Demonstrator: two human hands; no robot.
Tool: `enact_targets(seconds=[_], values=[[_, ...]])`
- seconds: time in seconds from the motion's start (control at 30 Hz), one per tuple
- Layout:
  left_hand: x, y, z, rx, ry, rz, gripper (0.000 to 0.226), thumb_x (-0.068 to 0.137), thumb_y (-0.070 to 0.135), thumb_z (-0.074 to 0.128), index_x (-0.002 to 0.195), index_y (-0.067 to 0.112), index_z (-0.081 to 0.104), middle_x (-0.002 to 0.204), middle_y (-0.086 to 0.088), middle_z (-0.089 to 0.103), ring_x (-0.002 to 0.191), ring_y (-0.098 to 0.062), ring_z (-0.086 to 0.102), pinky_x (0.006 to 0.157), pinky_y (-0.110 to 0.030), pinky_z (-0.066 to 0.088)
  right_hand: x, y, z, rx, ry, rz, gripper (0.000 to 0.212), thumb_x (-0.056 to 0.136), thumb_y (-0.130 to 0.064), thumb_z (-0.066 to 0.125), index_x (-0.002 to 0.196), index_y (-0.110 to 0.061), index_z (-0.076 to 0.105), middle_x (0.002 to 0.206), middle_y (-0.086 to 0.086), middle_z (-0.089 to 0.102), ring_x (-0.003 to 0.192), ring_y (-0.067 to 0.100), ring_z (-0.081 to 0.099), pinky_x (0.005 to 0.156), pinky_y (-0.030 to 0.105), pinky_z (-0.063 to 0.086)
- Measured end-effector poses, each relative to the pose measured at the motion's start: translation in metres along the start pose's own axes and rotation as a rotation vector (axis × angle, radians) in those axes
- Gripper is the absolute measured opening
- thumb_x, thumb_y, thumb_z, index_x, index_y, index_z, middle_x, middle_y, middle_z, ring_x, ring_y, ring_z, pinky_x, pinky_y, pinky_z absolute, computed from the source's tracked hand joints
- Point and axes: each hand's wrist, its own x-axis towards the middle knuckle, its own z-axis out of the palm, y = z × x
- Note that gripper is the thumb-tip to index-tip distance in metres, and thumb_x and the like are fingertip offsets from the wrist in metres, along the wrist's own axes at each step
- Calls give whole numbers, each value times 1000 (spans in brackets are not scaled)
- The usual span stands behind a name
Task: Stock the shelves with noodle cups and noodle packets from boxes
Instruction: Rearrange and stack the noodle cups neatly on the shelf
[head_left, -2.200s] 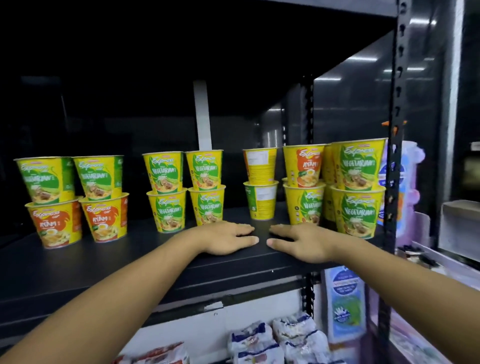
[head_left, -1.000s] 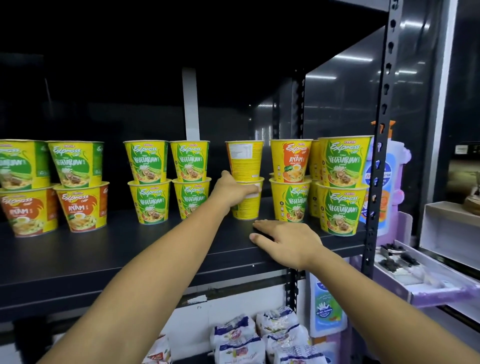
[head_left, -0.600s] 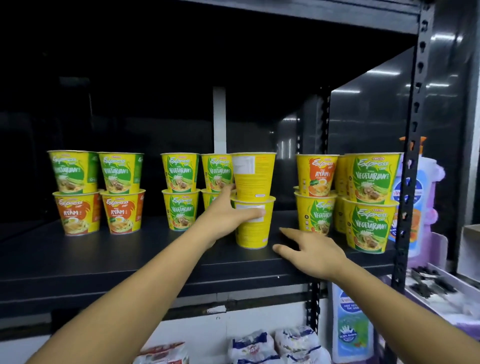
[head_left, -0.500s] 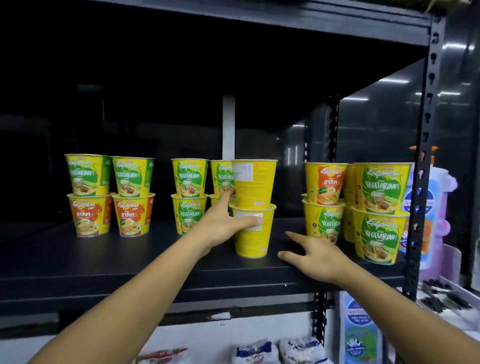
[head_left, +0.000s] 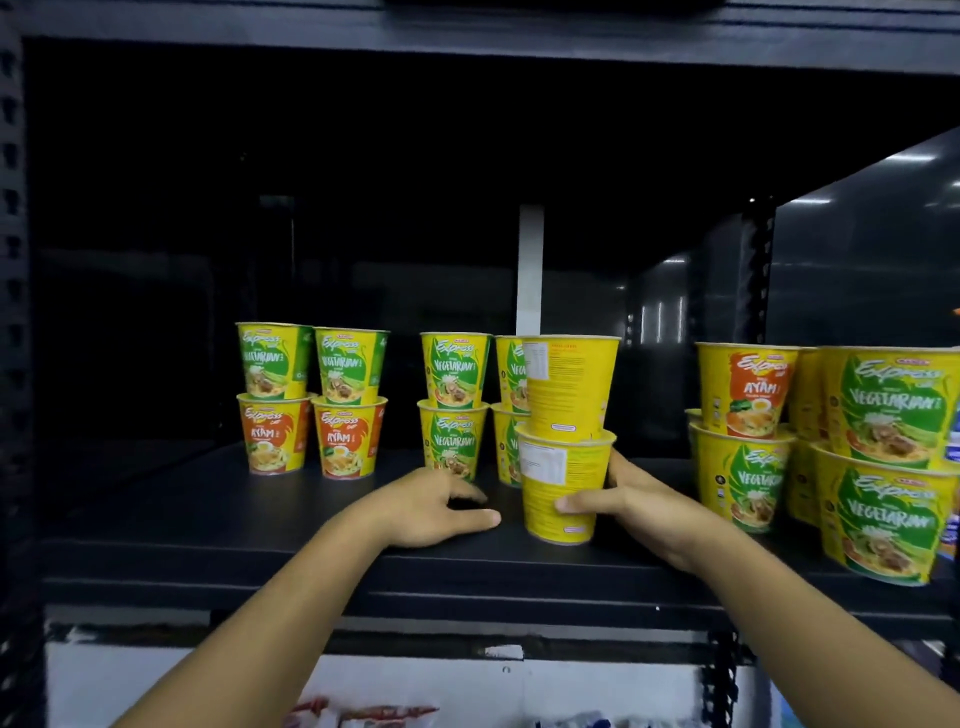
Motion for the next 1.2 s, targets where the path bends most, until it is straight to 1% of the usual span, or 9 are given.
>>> enact_targets(seconds=[0.17,0.3,0.47,0.53,0.67,0.83,0.93,1.07,1.2], values=[[9,-3,5,36,18,-11,58,97,59,59,145,27,59,153,8,52,141,-13,46,110,-23,34,5,3,5,-87,87,-2,81,73,-36,91,140,-38,46,123,-16,71,109,0,68,93,23,50],[12,-5,6,52,25,1,57,97,58,60,145,26,60,152,7,54,140,-13,46,103,-20,33,11,12,14,-268,226,-14,99,61,-69,88,143,-38,41,129,-17,63,114,4,63,98,31,53],[12,-6,6,57,18,0,56,97,58,59,145,27,60,152,7,54,140,-12,46,101,-19,31,4,11,-2,-57,92,30,77,79,-26,85,144,-31,45,132,-9,66,123,12,61,111,38,45],[11,-5,6,54,18,-2,56,98,57,60,145,27,60,152,7,54,140,-12,46,101,-18,31,5,14,-2,-54,126,31,76,80,-17,85,143,-29,45,129,-9,66,121,11,62,104,32,49],[9,-2,5,58,24,-4,56,97,58,60,144,27,61,151,7,55,139,-13,47,100,-19,32,8,11,16,-304,237,-21,96,66,-57,90,144,-37,37,130,-16,59,117,1,58,100,28,47],[5,0,4,57,19,-12,55,98,58,59,143,28,61,151,7,55,139,-13,48,101,-20,33,4,8,10,-207,174,20,81,83,-25,83,147,-35,34,118,-25,59,104,-7,57,92,22,43],[5,2,4,70,28,-13,54,98,57,59,143,27,62,151,8,55,139,-13,47,100,-19,31,5,8,13,-199,210,13,106,66,-44,94,150,-32,31,127,-16,64,114,2,63,104,34,50],[6,0,4,69,25,-9,55,97,59,58,143,28,61,151,8,55,139,-12,47,101,-21,33,5,8,12,-209,186,22,90,76,-34,88,147,-35,32,125,-17,63,110,-3,59,90,22,47],[8,-1,4,67,25,-3,56,97,60,58,144,28,61,151,8,55,139,-12,48,103,-21,33,8,11,10,-217,188,25,104,65,-46,95,148,-35,32,126,-16,65,114,2,63,103,34,50]])
